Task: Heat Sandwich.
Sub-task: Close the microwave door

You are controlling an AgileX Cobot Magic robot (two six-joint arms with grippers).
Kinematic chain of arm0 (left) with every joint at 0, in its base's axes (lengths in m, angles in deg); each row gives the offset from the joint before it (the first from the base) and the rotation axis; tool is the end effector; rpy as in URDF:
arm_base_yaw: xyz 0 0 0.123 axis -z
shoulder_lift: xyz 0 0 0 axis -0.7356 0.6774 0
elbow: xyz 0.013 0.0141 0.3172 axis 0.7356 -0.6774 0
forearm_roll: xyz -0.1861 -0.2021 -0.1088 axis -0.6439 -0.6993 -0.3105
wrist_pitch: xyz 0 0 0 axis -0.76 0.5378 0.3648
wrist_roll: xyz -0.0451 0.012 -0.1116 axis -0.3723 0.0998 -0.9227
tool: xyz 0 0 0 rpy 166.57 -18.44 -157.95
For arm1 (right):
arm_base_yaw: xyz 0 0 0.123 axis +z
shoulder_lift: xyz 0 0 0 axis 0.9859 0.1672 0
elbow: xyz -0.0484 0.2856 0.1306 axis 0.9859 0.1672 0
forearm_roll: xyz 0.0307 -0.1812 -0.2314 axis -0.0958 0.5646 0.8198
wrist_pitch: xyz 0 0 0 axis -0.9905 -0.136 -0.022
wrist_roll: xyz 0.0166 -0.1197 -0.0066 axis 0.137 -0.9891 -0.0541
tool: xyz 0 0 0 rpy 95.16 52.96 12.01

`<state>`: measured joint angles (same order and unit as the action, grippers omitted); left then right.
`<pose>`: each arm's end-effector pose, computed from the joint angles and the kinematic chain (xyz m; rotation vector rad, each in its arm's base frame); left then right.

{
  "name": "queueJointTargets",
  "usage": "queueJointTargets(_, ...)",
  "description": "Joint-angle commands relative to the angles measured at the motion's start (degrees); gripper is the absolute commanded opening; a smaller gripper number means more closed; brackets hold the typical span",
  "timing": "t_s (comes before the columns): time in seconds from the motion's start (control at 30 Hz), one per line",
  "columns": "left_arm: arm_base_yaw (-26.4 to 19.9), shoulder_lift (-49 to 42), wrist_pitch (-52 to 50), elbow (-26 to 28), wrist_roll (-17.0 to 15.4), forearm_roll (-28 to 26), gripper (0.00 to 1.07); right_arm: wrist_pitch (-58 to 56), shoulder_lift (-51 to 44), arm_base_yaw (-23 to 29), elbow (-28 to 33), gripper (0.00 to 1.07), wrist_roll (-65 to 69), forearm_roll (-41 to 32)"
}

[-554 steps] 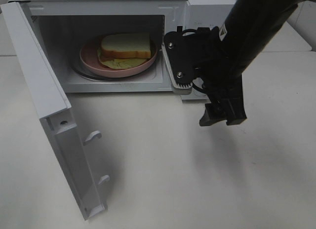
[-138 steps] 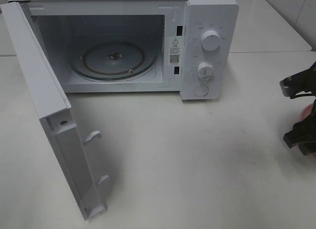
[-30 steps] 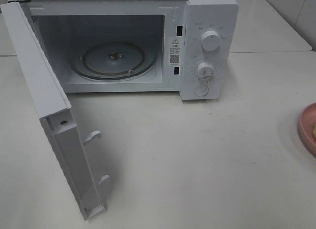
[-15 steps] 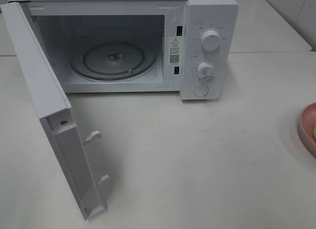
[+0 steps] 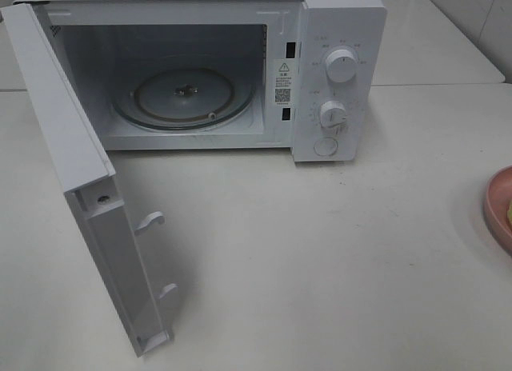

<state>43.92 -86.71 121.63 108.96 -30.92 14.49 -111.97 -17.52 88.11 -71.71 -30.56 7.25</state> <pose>0.0294 -0.0128 0.2889 0.0378 2.0002 -0.0689 0.0280 -0.0055 0.2886 -0.0425 2.0182 0.0372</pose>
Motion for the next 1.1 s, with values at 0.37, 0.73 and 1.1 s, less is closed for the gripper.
queueJointTargets(0.37,0.1,10.0,-5.3,1.8,-0.2,-0.1,0.66,0.6,-1.5,-0.4,0.0,0.76,-0.2,0.3)
queueJointTargets(0.73,0.1,21.5,-19.9,-0.4,-0.2,0.5,0.10,0.6,-1.5,-0.4,0.0,0.76,-0.2,0.3)
queueJointTargets(1.1,0.1,32.8,-43.1,-8.8,7.0,0.1,0.00,0.6,-1.5,-0.4,0.0,0.76,-0.2,0.3)
